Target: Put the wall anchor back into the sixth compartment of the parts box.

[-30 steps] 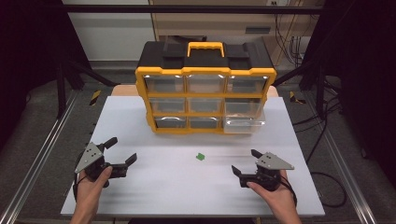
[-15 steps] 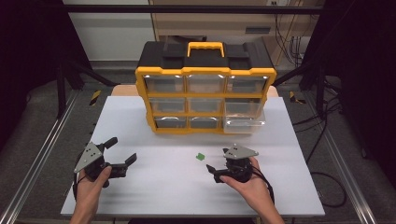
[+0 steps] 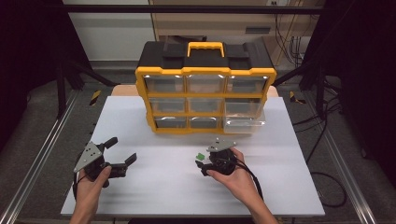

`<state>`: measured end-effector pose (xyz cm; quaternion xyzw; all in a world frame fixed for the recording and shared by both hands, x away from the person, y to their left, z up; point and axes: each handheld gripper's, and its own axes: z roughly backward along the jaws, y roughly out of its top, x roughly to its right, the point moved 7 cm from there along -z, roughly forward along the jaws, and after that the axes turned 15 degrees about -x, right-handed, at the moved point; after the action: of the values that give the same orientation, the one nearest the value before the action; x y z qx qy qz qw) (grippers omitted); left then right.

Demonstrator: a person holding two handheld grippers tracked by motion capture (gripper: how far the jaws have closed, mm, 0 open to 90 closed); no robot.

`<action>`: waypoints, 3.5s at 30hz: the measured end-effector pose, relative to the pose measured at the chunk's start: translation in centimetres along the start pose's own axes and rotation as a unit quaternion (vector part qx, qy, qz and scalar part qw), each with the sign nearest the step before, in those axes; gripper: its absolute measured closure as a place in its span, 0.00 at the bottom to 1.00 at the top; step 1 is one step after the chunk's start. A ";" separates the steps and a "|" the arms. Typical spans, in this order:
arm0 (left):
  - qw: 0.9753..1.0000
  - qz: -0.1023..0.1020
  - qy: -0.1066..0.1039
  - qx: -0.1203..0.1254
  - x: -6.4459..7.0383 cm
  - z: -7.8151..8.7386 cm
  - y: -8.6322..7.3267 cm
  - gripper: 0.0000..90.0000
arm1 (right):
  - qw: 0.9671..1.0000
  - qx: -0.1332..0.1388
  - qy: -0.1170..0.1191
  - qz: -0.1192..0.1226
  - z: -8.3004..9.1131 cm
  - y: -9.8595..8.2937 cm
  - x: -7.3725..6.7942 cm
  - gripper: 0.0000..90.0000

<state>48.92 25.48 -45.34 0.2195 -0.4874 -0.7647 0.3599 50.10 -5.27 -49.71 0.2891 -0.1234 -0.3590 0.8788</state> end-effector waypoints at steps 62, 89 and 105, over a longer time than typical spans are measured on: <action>1.000 0.003 -0.008 -0.006 0.1 -0.3 0.0 0.02 | 1.000 0.000 0.018 0.016 -2.1 0.8 -0.9 0.94; 1.000 0.001 -0.009 -0.006 0.1 -0.3 0.0 0.02 | 0.985 0.156 -0.067 -0.013 15.6 6.6 5.2 0.94; 1.000 0.002 -0.007 -0.005 0.1 -0.2 0.0 0.02 | 0.983 0.130 -0.111 -0.067 15.1 6.3 10.4 0.83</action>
<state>48.96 25.32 -45.45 0.2111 -0.4863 -0.7683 0.3588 54.64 -15.29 -33.71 0.3672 -0.2461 -0.4276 0.7885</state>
